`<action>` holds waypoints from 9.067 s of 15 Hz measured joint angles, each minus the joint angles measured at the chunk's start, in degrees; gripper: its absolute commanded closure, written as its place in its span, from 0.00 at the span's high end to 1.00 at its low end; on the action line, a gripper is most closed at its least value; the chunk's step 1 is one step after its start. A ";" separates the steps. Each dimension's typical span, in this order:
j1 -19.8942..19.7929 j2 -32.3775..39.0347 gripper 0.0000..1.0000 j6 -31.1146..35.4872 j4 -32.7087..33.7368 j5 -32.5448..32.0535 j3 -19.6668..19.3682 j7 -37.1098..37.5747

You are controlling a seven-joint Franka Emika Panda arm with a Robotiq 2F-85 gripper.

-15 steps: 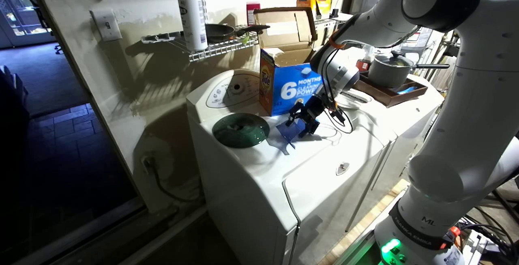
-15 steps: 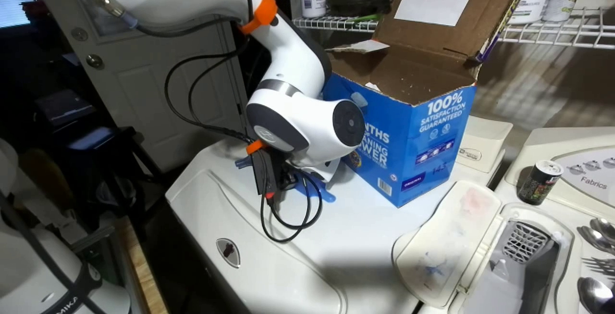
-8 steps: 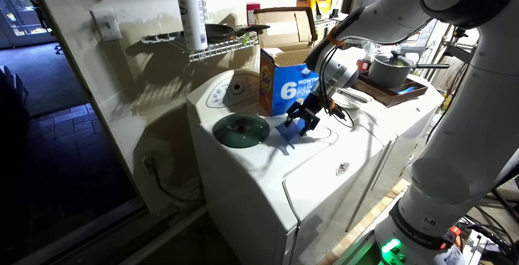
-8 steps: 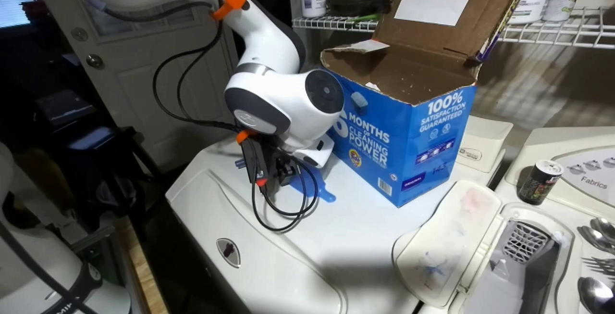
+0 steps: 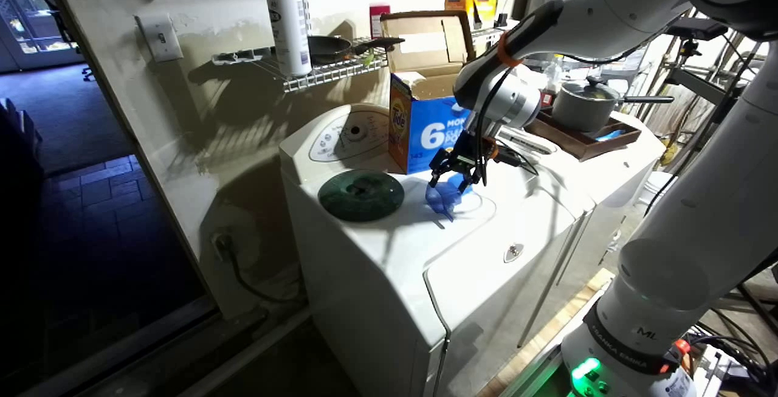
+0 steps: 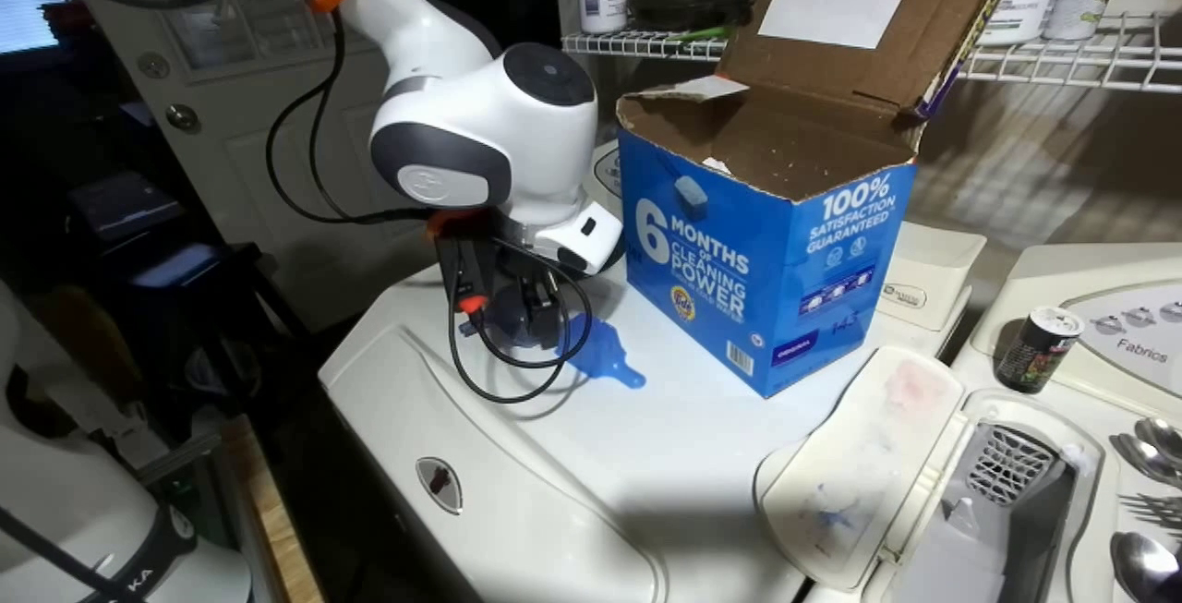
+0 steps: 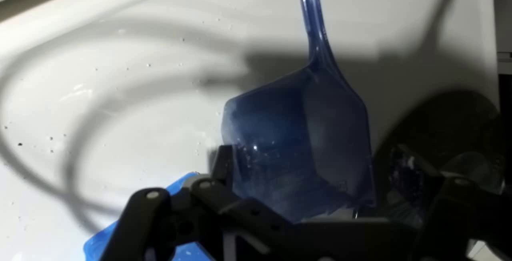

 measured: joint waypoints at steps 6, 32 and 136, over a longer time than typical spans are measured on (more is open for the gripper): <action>0.79 -6.60 1.00 3.40 -3.02 -15.62 2.84 16.45; 6.17 2.60 1.00 -10.05 10.88 -55.07 11.71 49.78; -3.28 -11.96 1.00 -1.13 -0.33 -41.00 3.00 55.47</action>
